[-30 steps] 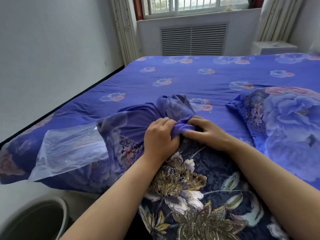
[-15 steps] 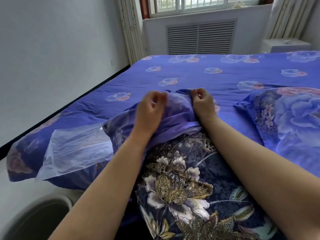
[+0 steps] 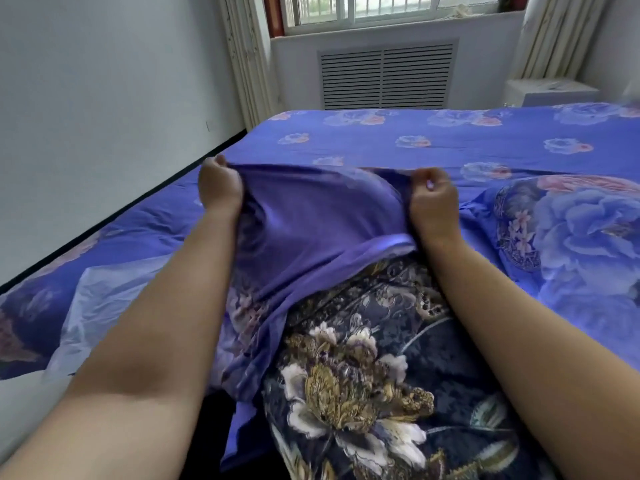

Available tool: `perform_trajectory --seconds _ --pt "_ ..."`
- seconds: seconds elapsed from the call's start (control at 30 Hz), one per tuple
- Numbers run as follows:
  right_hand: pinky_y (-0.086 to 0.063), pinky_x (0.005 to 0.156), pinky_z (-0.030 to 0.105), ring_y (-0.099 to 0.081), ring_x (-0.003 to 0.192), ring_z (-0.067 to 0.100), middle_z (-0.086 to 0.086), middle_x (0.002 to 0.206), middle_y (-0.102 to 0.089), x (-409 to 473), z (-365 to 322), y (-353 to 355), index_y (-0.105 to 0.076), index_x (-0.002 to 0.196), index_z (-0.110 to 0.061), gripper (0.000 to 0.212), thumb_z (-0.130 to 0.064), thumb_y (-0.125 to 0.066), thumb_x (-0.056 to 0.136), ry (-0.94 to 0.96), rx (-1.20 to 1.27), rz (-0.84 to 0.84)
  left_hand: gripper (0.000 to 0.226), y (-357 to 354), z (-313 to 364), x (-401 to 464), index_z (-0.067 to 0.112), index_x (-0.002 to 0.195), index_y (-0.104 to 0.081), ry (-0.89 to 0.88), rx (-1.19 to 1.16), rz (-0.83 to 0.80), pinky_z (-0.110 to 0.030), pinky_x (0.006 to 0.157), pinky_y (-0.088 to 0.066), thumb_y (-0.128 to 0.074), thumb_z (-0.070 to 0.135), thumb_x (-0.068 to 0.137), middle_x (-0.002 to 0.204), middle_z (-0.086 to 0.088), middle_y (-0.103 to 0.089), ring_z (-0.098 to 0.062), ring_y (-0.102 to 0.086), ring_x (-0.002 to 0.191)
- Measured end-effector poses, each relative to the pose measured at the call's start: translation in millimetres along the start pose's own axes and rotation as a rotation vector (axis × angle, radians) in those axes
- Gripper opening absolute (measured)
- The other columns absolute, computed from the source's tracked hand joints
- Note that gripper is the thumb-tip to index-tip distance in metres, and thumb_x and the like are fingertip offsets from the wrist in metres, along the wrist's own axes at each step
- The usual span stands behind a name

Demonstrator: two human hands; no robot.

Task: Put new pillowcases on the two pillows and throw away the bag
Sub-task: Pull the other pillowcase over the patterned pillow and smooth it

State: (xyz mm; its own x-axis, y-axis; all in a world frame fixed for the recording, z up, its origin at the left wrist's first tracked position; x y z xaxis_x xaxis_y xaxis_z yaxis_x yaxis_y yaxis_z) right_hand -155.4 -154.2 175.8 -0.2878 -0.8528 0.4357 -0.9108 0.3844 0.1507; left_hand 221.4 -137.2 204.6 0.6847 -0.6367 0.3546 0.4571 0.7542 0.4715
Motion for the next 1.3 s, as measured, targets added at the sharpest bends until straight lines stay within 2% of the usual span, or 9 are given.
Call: perform_trajectory --seconds 0.2,0.33,0.47,0.63,0.8,0.93,1.07,1.23,1.3 --pt "-0.039 0.086 0.037 -0.056 0.104 0.032 0.022 0.112 -0.060 14 72 0 -0.055 0.108 -0.004 0.024 -0.023 -0.049 0.095 -0.189 -0.281 -0.074 0.035 -37 -30 -16 0.000 0.113 -0.057 -0.098 0.073 -0.131 -0.038 0.097 -0.036 -0.054 0.029 0.094 0.120 -0.023 -0.058 -0.036 -0.051 0.116" --pt "-0.041 0.088 0.037 -0.055 0.101 0.028 0.017 0.115 -0.052 -2 62 -14 -0.049 0.119 -0.014 0.037 -0.035 -0.058 0.090 0.010 -0.338 -0.235 0.047 -49 -29 -97 0.006 0.120 -0.054 -0.279 0.005 -0.189 -0.037 0.098 -0.035 -0.055 0.042 0.090 0.122 -0.015 -0.054 -0.032 -0.050 0.114" --pt "-0.049 0.084 0.040 -0.061 0.091 0.027 0.009 0.103 -0.063 -37 49 -27 -0.063 0.106 -0.016 0.043 -0.051 -0.045 0.087 0.220 -0.401 -0.436 0.052 -49 7 -174 0.014 0.122 -0.056 -0.633 -0.021 -0.195 -0.038 0.098 -0.041 -0.043 0.053 0.090 0.124 -0.002 -0.058 -0.021 -0.052 0.115" --pt "-0.041 0.096 0.031 -0.055 0.108 0.019 0.007 0.121 -0.058 -58 53 -25 -0.057 0.126 -0.017 0.068 -0.048 -0.043 0.067 0.208 -0.375 -0.591 0.074 -91 49 -203 0.026 0.141 -0.038 -0.814 0.368 -0.504 -0.040 0.108 -0.030 -0.051 0.065 0.079 0.147 0.004 -0.037 -0.021 -0.033 0.133" --pt "-0.042 0.093 0.041 -0.051 0.113 0.031 0.013 0.124 -0.047 -54 61 -4 -0.050 0.121 -0.013 0.056 -0.048 -0.065 0.081 0.040 -0.631 -0.405 0.057 -89 32 -184 0.017 0.143 -0.036 -0.640 0.535 -0.372 -0.041 0.098 -0.042 -0.042 0.005 0.088 0.142 -0.005 -0.044 -0.028 -0.043 0.125" --pt "-0.033 0.105 0.049 -0.044 0.123 0.031 0.016 0.131 -0.047 -116 10 -25 -0.046 0.126 -0.009 0.106 -0.090 -0.016 0.064 0.193 -1.030 -0.660 0.059 -82 5 -161 0.018 0.136 -0.048 -0.455 0.310 -0.415 -0.037 0.098 -0.041 -0.043 -0.001 0.081 0.134 -0.006 -0.055 -0.026 -0.049 0.124" --pt "-0.009 0.111 0.062 -0.003 0.143 0.044 0.024 0.156 0.000 -179 16 -41 0.004 0.148 0.000 0.132 -0.095 -0.022 0.060 0.085 -1.282 -0.924 0.060 -88 -7 -156 0.021 0.136 -0.048 -0.355 0.131 -0.574 -0.034 0.103 -0.040 -0.048 0.004 0.079 0.134 -0.005 -0.056 -0.024 -0.049 0.125" --pt "-0.014 0.108 0.063 -0.012 0.138 0.051 0.033 0.152 -0.006 -189 32 -57 0.005 0.146 0.007 0.137 -0.092 -0.037 0.061 -0.143 -1.324 -0.945 0.074 -81 -47 -168 0.021 0.134 -0.049 -0.268 -0.084 -0.670 -0.037 0.111 -0.033 -0.064 0.045 0.066 0.140 -0.002 -0.048 -0.015 -0.044 0.129" --pt "-0.019 0.107 0.061 -0.025 0.133 0.050 0.036 0.146 -0.020 -187 46 -70 0.004 0.145 0.008 0.119 -0.078 -0.043 0.077 -0.160 -1.361 -0.897 0.085 -74 -76 -169 0.026 0.134 -0.048 -0.184 -0.076 -0.654 -0.040 0.113 -0.031 -0.067 0.059 0.058 0.144 -0.004 -0.042 -0.016 -0.040 0.133"
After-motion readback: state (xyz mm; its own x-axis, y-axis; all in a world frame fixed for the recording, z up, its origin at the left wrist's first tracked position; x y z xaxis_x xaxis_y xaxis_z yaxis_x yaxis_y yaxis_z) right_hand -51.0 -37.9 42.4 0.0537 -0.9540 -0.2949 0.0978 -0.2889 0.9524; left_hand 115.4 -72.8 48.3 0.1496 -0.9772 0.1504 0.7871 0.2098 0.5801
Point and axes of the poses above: each hand's wrist, its own x-axis towards the middle knuckle, its own y-axis out of the back of the hand, z = x × y, the point moved 10 cm from there along x, towards the middle knuckle
